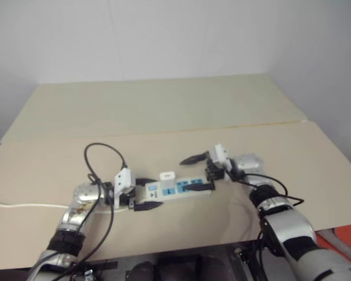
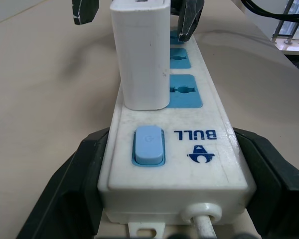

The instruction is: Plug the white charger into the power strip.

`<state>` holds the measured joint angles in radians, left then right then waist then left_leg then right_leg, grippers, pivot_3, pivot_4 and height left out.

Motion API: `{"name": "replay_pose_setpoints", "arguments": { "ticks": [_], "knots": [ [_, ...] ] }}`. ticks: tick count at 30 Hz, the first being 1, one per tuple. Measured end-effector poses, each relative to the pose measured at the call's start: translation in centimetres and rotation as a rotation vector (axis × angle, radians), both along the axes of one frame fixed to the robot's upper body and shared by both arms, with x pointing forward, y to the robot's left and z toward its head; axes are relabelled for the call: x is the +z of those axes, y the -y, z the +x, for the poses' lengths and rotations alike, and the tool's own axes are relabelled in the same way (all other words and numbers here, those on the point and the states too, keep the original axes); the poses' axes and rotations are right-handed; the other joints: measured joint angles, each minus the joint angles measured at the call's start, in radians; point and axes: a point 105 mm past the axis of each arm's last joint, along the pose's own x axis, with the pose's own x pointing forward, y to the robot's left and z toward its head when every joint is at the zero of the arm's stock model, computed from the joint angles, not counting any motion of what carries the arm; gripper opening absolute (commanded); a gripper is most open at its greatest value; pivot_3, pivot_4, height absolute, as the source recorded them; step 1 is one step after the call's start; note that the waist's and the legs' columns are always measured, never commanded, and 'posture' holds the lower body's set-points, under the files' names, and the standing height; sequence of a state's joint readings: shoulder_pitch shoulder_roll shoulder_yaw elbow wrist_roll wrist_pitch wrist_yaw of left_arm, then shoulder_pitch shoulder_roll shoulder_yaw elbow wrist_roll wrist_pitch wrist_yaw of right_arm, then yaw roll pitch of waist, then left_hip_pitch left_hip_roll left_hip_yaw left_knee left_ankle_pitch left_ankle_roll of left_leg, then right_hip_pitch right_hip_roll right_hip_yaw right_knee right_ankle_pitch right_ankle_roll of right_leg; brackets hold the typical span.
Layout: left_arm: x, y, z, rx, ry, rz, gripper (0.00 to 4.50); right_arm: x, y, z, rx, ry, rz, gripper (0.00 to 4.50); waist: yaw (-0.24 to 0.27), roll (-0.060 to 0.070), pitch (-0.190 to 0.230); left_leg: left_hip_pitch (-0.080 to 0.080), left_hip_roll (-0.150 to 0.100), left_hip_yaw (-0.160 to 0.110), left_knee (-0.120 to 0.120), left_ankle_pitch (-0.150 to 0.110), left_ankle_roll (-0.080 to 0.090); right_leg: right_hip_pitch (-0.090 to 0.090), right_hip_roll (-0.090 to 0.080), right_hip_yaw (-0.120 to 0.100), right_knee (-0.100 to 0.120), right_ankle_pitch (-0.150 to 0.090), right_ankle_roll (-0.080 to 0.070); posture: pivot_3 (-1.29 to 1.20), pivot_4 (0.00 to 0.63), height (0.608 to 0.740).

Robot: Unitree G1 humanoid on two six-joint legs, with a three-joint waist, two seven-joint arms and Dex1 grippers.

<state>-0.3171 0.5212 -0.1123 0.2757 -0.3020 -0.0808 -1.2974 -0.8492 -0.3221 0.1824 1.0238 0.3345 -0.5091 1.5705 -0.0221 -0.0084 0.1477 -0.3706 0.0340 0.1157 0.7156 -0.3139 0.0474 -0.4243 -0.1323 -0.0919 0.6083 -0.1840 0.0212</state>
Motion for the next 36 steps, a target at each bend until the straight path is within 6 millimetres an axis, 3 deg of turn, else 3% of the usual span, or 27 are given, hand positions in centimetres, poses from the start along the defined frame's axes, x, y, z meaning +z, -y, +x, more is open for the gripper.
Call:
{"name": "replay_pose_setpoints", "arguments": {
  "ticks": [3, 5, 7, 9, 14, 19, 22, 27, 30, 32, 36],
  "knots": [
    [0.1, 0.2, 0.0, 0.008, -0.025, -0.02, 3.29, 1.0, 0.9, -0.1, -0.01, 0.005, 0.028, 4.48, 0.004, 0.005, 0.004, -0.001, 0.0, 0.0, 0.0, 0.0, 0.0, -0.001, 0.0, 0.0, 0.0, 0.0, 0.0, 0.0, 0.15, 0.74],
    [0.2, 0.3, 0.1, 0.007, -0.03, -0.026, 4.01, 2.3, 1.3, -0.2, -0.009, 0.027, 0.042, 4.5, 0.007, 0.006, 0.005, -0.002, 0.0, 0.0, 0.0, 0.0, 0.0, -0.001, 0.0, 0.0, 0.0, 0.0, 0.0, 0.0, 0.15, 0.74],
    [0.1, 0.4, -0.2, -0.011, -0.039, -0.026, 4.46, 3.7, 2.0, -0.6, -0.01, 0.076, 0.058, 4.5, 0.01, 0.006, 0.005, -0.003, 0.0, 0.0, 0.0, 0.0, 0.0, -0.002, 0.0, -0.001, 0.0, 0.0, 0.0, 0.0, 0.15, 0.74],
    [0.3, 0.7, -0.3, -0.03, -0.022, -0.044, 4.46, 4.4, 3.0, -1.2, -0.019, 0.125, 0.055, 4.5, 0.013, 0.006, 0.005, -0.003, 0.0, 0.0, 0.0, 0.0, 0.001, -0.001, 0.0, -0.002, -0.002, 0.0, 0.0, 0.0, 0.15, 0.74],
    [1.2, 1.4, -0.5, -0.069, 0.028, -0.104, 4.46, 3.8, 4.4, -2.8, -0.057, 0.122, 0.057, 4.5, 0.011, 0.005, 0.005, -0.006, 0.0, 0.0, 0.0, 0.0, 0.001, -0.003, 0.0, -0.002, -0.003, 0.0, 0.0, 0.0, 0.15, 0.74],
    [2.9, 0.4, -0.8, -0.094, 0.102, -0.093, 4.46, 4.0, 5.5, -3.7, -0.145, 0.15, 0.073, 4.5, 0.007, 0.005, 0.006, -0.006, 0.0, 0.0, 0.0, 0.0, 0.001, -0.004, 0.0, -0.002, -0.002, 0.0, 0.0, 0.0, 0.15, 0.74],
    [5.7, -3.2, -1.6, -0.067, 0.16, -0.038, 4.46, 4.2, 7.0, -4.2, -0.228, 0.126, 0.04, 4.5, 0.007, 0.005, 0.008, -0.011, 0.0, 0.0, 0.001, 0.0, 0.001, -0.01, 0.0, -0.001, -0.001, 0.0, 0.0, 0.0, 0.15, 0.74],
    [9.7, -9.6, -1.9, 0.082, 0.22, 0.063, 4.46, 5.5, 12.1, -4.3, -0.429, -0.044, -0.212, 4.5, 0.015, 0.007, 0.011, -0.016, 0.0, -0.001, 0.003, 0.0, 0.001, -0.015, -0.001, -0.002, -0.004, -0.001, 0.0, 0.0, 0.15, 0.74],
    [9.1, -14.5, -1.4, 0.215, 0.227, 0.253, 4.46, 4.7, 15.2, -5.7, -0.494, -0.07, -0.41, 4.5, 0.021, 0.007, 0.011, -0.016, 0.0, 0.0, 0.001, 0.0, 0.001, -0.015, 0.0, -0.003, -0.006, -0.002, 0.001, 0.0, 0.15, 0.74],
    [8.3, -16.3, -1.5, 0.257, 0.221, 0.329, 4.46, 4.0, 16.8, -6.3, -0.542, -0.101, -0.493, 4.5, 0.021, 0.007, 0.011, -0.016, 0.0, 0.001, 0.001, -0.001, 0.001, -0.015, 0.0, -0.003, -0.007, -0.002, 0.001, 0.0, 0.15, 0.74],
    [7.9, -16.5, -1.0, 0.281, 0.242, 0.314, 4.46, 5.2, 19.2, -7.0, -0.644, -0.139, -0.569, 4.5, 0.027, 0.006, 0.011, -0.018, 0.0, 0.001, 0.002, -0.001, 0.001, -0.016, 0.0, -0.003, -0.006, -0.002, 0.001, 0.0, 0.15, 0.74]
  ]
}}
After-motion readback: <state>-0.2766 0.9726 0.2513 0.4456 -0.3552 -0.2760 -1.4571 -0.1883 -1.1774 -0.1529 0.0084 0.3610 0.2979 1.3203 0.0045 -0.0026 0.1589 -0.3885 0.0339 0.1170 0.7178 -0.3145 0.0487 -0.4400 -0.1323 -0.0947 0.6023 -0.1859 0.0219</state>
